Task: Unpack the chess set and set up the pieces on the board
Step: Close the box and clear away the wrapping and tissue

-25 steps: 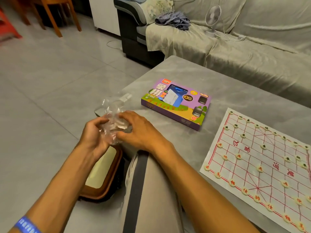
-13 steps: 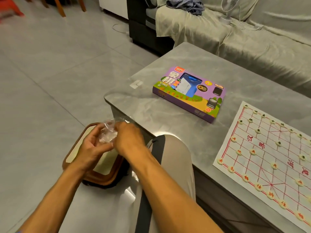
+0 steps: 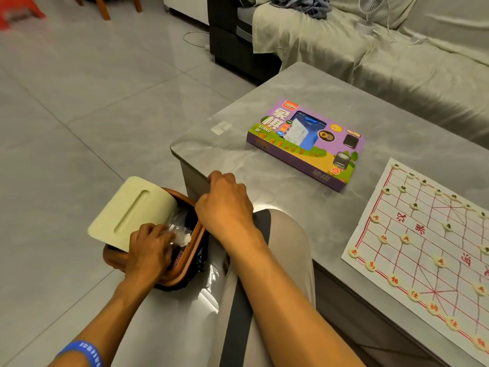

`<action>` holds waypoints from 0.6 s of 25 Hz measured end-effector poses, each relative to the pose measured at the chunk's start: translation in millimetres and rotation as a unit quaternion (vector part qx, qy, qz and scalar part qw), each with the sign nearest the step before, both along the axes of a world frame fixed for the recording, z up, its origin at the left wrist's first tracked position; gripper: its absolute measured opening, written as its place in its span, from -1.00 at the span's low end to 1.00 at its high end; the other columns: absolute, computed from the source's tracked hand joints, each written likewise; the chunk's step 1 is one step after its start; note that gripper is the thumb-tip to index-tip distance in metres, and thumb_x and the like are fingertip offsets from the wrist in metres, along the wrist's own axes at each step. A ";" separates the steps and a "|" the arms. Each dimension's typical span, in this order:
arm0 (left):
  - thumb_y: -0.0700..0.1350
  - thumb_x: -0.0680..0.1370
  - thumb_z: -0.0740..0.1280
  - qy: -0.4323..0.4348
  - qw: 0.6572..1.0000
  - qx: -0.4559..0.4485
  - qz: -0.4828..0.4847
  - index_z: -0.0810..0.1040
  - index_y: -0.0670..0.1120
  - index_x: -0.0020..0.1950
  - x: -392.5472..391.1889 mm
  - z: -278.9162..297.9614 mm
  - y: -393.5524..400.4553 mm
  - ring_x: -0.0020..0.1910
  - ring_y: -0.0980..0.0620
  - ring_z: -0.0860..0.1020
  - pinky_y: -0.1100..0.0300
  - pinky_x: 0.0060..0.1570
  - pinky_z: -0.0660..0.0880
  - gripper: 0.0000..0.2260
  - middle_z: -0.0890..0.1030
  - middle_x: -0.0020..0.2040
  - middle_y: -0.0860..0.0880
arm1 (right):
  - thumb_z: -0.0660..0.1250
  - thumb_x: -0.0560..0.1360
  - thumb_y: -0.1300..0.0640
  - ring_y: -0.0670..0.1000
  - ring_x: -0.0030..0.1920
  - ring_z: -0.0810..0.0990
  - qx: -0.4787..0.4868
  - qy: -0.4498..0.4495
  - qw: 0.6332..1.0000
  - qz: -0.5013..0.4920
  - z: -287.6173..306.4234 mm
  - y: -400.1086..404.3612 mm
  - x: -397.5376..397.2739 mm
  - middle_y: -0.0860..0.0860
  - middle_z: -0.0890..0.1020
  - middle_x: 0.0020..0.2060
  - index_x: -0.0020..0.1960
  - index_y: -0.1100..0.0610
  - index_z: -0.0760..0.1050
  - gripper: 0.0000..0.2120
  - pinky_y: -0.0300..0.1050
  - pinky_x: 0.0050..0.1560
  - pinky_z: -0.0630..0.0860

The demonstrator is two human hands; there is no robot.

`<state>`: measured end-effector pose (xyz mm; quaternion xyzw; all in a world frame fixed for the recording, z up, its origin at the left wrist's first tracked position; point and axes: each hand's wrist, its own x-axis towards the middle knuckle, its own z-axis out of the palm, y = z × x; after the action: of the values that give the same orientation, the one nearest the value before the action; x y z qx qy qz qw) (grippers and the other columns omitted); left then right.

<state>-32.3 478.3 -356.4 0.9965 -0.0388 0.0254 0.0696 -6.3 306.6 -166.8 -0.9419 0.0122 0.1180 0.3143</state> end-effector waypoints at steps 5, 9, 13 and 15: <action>-0.01 0.37 0.43 0.010 0.990 0.140 -0.005 0.62 -0.17 -0.10 -5.3 -10.7 -7.1 -0.11 -0.19 0.40 -0.02 -0.17 0.23 -0.75 0.49 -0.08 -0.20 | 0.20 0.51 0.21 0.19 0.24 0.35 -0.003 0.002 1.000 0.002 -2.4 -2.4 1.4 0.11 0.38 0.25 0.34 0.14 0.33 -0.60 0.09 0.15 0.44; 0.04 0.48 0.15 0.066 0.984 0.163 -0.024 0.62 -0.14 -0.18 -2.5 -22.2 -10.3 -0.19 -0.12 0.44 0.03 -0.15 0.26 -0.67 0.58 -0.19 -0.13 | 0.19 0.50 0.21 0.18 0.24 0.37 -0.008 0.012 1.000 0.014 -1.9 -0.6 -0.6 0.11 0.38 0.27 0.36 0.14 0.32 -0.58 0.08 0.16 0.44; 0.03 0.56 0.11 0.145 0.970 0.194 -0.017 0.61 -0.05 0.02 -3.4 -23.7 -13.9 0.04 -0.08 0.40 0.06 0.01 0.29 -0.68 0.53 0.10 -0.08 | 0.18 0.50 0.21 0.18 0.24 0.38 -0.009 0.005 1.000 0.018 -1.1 -0.7 -1.4 0.11 0.38 0.27 0.35 0.14 0.33 -0.59 0.07 0.15 0.44; 0.01 0.57 0.08 0.169 0.961 0.217 -0.031 0.56 -0.03 0.14 0.4 -20.8 -16.2 0.13 -0.08 0.39 0.08 0.07 0.30 -0.69 0.48 0.18 -0.07 | 0.18 0.50 0.22 0.18 0.23 0.38 -0.007 0.009 1.000 0.021 -0.6 -1.6 -1.7 0.11 0.38 0.27 0.36 0.14 0.33 -0.59 0.06 0.14 0.44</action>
<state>-31.8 462.0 -377.2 0.9757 -0.0620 -0.1550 -0.1416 -8.0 305.0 -167.4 -0.9432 -0.0038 0.1326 0.3046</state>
